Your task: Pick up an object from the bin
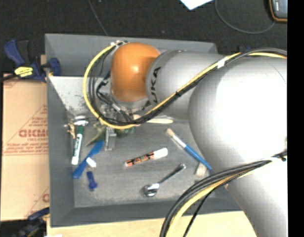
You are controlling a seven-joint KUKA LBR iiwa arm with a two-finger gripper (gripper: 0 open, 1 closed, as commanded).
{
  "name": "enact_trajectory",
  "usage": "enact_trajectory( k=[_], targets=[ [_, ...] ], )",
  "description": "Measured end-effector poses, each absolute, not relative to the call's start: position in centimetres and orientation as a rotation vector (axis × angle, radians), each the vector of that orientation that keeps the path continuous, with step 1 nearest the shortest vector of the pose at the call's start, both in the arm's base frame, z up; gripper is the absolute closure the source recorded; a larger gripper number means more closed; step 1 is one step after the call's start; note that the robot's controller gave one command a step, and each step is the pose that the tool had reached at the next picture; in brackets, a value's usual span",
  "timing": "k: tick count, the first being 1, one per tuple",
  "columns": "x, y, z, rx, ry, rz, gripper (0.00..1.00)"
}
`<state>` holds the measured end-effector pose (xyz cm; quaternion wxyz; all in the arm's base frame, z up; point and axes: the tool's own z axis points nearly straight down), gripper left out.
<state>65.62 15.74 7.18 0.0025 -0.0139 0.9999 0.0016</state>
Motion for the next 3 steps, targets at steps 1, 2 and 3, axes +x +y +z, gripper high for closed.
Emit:
enact_trajectory(
  k=[1,2,3],
  targets=[
    [65.64,15.27,7.18,-0.084,3.129,0.008,0.00],
    [65.80,15.70,7.37,-0.054,3.130,0.011,0.00],
    [65.80,15.27,7.36,-0.079,3.126,0.010,0.00]
  ],
)
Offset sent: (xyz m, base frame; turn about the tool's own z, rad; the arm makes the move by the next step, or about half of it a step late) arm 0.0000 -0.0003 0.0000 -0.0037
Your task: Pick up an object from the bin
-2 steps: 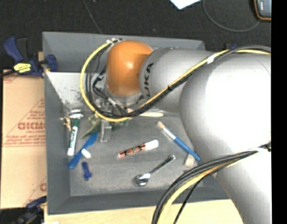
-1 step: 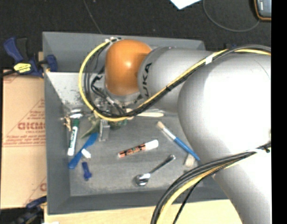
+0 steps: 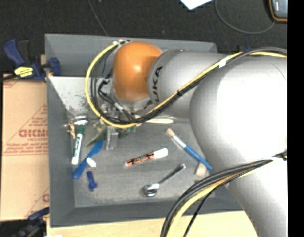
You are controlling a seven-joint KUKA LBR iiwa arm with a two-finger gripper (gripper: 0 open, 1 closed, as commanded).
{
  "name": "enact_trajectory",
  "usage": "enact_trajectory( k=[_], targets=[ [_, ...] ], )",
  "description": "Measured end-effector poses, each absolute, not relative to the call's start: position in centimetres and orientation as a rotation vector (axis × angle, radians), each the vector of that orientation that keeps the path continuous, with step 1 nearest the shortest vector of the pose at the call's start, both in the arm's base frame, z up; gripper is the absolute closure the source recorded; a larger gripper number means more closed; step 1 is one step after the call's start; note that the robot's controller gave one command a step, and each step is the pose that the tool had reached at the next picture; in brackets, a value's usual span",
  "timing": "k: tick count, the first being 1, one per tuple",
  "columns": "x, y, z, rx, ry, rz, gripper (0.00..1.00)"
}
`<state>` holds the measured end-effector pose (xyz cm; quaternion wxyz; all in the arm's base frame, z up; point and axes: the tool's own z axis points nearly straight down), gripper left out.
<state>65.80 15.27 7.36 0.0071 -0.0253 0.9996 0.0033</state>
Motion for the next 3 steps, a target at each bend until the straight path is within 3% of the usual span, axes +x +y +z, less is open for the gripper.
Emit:
enact_trajectory(
  k=[1,3],
  targets=[
    [65.91,15.65,7.45,-0.058,3.125,0.016,1.00],
    [66.03,15.63,8.06,-0.056,3.120,0.020,1.00]
  ],
)
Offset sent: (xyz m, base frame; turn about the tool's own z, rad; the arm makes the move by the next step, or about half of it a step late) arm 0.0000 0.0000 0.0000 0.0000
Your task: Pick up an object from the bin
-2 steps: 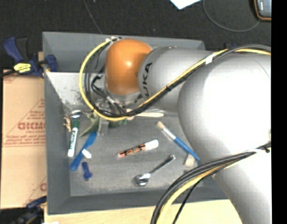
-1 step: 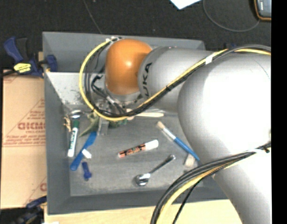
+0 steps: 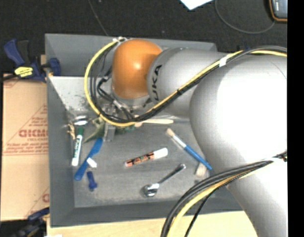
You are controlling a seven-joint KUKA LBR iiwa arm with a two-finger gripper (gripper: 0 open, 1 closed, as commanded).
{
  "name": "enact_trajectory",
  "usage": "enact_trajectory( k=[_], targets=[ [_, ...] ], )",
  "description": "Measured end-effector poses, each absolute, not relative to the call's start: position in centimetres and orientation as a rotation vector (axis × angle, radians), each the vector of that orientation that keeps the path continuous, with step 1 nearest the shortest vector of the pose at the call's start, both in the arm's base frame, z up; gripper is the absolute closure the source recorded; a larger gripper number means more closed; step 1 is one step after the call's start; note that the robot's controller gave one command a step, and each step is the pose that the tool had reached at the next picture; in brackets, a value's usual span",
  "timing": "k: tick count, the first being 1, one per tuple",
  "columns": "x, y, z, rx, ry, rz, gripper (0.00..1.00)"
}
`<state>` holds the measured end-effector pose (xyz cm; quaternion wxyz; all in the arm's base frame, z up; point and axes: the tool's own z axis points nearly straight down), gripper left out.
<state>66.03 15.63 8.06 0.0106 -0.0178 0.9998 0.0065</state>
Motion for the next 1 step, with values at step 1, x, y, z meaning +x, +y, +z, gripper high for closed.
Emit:
enact_trajectory(
  k=[1],
  targets=[
    [66.03,15.66,9.21,-0.053,3.118,0.023,1.00]
  ],
)
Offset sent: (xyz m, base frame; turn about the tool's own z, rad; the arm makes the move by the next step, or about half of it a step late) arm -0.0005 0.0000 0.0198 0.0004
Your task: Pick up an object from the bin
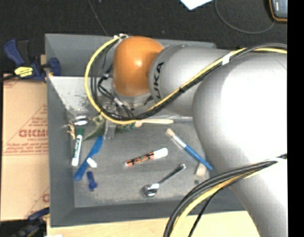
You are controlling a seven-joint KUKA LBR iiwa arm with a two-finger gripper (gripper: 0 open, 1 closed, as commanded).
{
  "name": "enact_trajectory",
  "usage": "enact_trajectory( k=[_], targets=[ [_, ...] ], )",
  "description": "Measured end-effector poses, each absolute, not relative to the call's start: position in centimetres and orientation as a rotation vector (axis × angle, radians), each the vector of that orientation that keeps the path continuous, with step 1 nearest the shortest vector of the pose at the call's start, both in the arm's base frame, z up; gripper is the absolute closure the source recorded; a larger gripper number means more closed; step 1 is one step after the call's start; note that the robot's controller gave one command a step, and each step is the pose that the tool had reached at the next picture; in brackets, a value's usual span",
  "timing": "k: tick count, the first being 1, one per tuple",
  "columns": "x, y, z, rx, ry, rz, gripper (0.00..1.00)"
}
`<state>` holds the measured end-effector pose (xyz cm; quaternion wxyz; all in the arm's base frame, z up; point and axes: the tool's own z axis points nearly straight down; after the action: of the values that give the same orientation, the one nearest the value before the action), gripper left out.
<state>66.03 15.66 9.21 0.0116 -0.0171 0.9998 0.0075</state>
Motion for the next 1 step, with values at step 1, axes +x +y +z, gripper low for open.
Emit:
enact_trajectory(
  k=[1],
  targets=[
    [66.11,15.65,10.15,-0.052,3.112,0.028,1.00]
  ],
)
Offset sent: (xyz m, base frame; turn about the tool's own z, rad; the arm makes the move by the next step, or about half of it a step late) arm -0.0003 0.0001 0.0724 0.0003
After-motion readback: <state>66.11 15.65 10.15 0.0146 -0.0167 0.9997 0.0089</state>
